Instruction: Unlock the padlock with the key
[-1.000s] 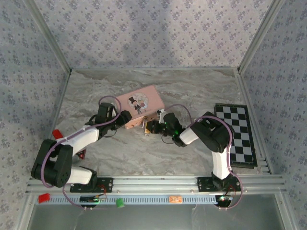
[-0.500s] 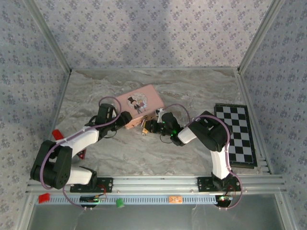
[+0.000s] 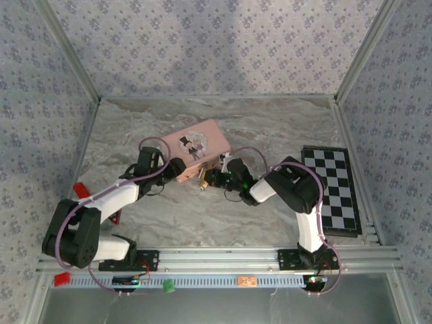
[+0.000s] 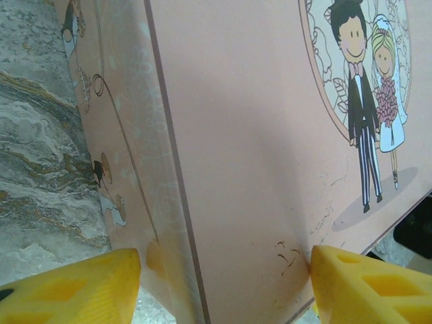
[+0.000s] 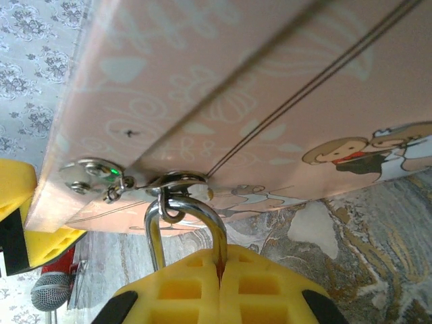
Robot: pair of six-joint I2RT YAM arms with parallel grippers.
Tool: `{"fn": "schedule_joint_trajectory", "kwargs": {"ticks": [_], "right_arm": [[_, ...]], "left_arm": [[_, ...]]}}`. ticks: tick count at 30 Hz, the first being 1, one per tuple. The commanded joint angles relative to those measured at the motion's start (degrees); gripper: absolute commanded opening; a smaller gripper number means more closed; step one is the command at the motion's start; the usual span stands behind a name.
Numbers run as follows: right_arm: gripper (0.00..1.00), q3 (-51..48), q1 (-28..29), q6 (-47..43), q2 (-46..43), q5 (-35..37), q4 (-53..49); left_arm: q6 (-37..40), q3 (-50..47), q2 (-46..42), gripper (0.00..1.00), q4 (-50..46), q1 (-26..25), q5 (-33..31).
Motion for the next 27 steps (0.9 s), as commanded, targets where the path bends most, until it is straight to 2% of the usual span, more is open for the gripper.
{"fn": "schedule_joint_trajectory", "kwargs": {"ticks": [1, 7, 15, 21, 27], "right_arm": [[0.01, -1.6, 0.3, 3.8, -0.8, 3.4, 4.1], [0.00, -3.8, 1.7, 7.9, -1.1, 9.4, 6.9], [0.00, -5.1, 3.2, 9.3, -4.0, 15.4, 5.1], [0.00, -5.1, 3.3, 8.6, -6.9, 17.1, 1.8], [0.00, -5.0, 3.4, 11.8, -6.4, 18.1, 3.8]], "left_arm": [[-0.6, -1.0, -0.8, 0.67, -2.6, -0.7, -1.4], [-1.6, -1.7, -1.7, 0.67, -2.8, -0.7, -3.0], [-2.4, -2.3, -2.3, 0.68, -2.4, -0.7, -3.4], [-2.7, -2.5, -2.9, 0.69, -2.4, -0.7, -3.2], [-4.2, -4.6, -4.3, 0.69, -0.3, -0.7, -3.5]]}}
